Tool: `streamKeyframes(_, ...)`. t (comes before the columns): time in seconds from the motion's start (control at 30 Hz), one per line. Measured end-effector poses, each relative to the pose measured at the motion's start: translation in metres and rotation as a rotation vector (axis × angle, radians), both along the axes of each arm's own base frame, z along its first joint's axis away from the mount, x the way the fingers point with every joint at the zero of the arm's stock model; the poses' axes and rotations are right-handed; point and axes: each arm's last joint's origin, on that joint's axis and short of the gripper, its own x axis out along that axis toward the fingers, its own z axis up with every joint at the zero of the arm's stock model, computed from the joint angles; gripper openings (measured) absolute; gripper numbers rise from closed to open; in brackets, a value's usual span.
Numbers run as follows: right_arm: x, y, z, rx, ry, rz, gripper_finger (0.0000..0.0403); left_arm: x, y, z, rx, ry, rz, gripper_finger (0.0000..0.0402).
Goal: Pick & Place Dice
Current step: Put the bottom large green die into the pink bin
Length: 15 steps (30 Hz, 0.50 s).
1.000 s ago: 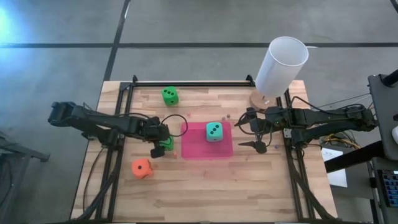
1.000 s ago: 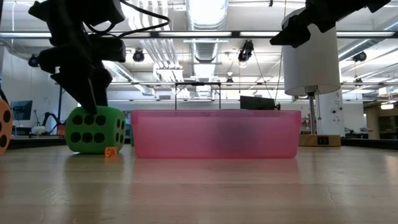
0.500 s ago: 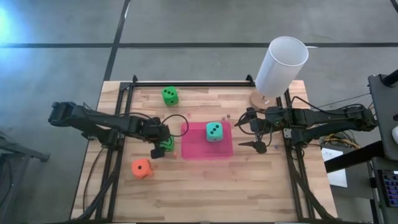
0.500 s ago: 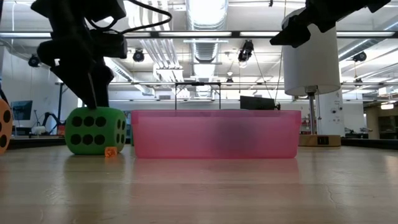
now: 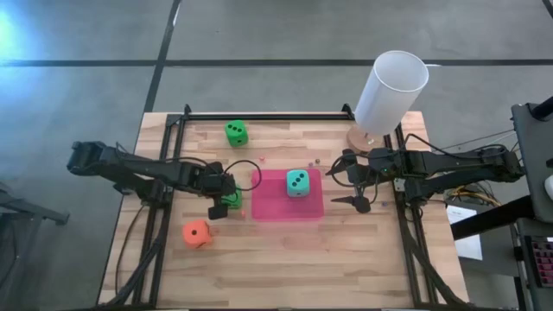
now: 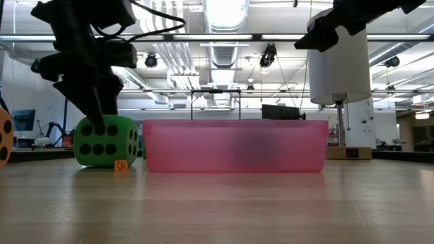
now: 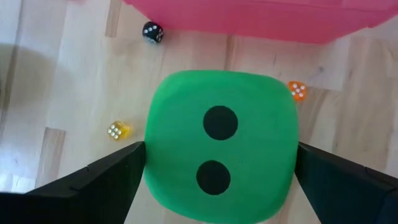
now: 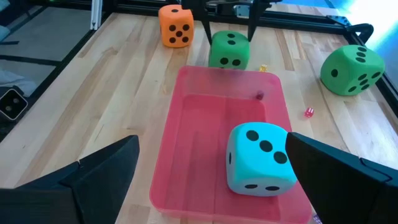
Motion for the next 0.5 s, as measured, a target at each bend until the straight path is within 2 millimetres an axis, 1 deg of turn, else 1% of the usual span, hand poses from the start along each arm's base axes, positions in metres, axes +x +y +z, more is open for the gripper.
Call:
streamKeyframes(0.07, 0.0, 0.0001, 0.0, 0.001, 0.0, 0.0, 0.04, -0.0006, 0.0001, -0.003, 0.002, -0.007, 0.002, 0.0399)
streamKeyframes(0.27, 0.0, 0.0001, 0.0, 0.001, 0.0, 0.0, 0.04, 0.0003, -0.0001, -0.0024, -0.005, -0.015, 0.007, 0.0399)
streamKeyframes(0.43, 0.0, 0.0, 0.0, 0.002, 0.0, 0.0, 0.04, 0.0024, -0.0019, -0.0009, -0.06, -0.042, 0.051, 0.0399)
streamKeyframes(0.5, 0.0, 0.0001, 0.0, 0.0, 0.0, 0.001, 0.04, 0.0043, -0.0047, -0.0002, -0.078, -0.063, 0.042, 0.0398)
